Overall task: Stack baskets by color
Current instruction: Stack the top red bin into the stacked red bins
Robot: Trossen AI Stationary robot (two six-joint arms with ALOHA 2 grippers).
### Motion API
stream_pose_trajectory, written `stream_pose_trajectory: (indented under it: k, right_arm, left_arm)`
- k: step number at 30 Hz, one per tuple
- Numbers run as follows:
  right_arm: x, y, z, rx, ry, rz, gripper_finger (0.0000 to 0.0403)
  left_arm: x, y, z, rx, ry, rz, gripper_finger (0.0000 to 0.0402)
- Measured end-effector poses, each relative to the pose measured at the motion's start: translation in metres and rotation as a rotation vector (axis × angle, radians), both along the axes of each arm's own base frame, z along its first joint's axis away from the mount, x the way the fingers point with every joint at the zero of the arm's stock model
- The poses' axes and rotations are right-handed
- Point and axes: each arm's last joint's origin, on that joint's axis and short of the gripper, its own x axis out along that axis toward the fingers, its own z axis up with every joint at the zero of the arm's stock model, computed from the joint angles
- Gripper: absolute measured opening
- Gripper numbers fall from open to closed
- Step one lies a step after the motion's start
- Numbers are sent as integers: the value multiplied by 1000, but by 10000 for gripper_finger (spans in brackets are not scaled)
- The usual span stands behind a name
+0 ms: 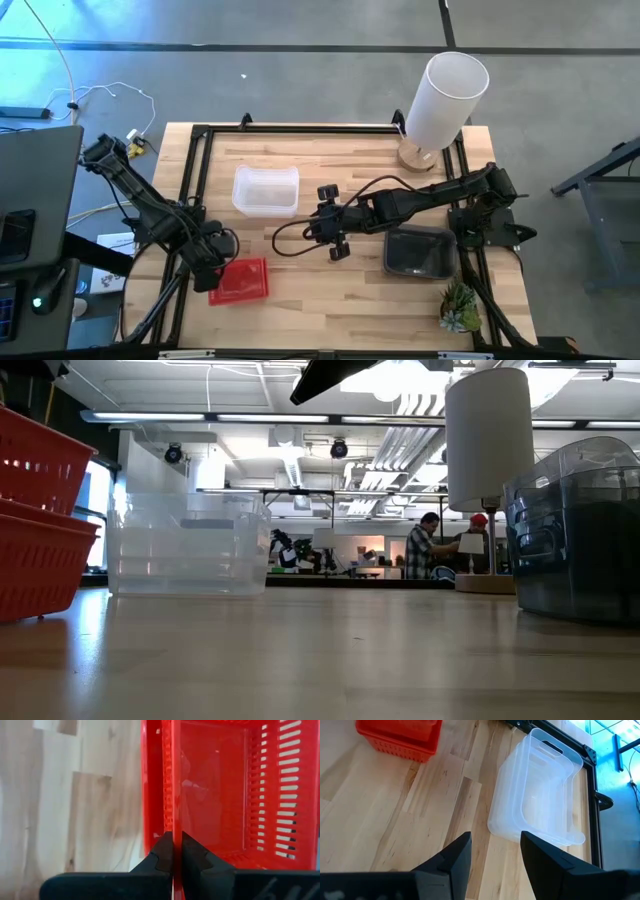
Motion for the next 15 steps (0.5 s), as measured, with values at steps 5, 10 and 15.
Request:
stream_pose_trajectory:
  k: [5, 10, 15]
  right_arm:
    - [0, 0, 0, -6, -1, -5, 158]
    - [0, 0, 0, -6, -1, -5, 158]
    - [0, 0, 0, -6, -1, -6, 158]
  left_arm:
    - [4, -3, -2, -7, -4, 1, 1]
    - [4, -3, -3, 6, -2, -24, 20]
    - [4, -3, -3, 6, -2, -25, 57]
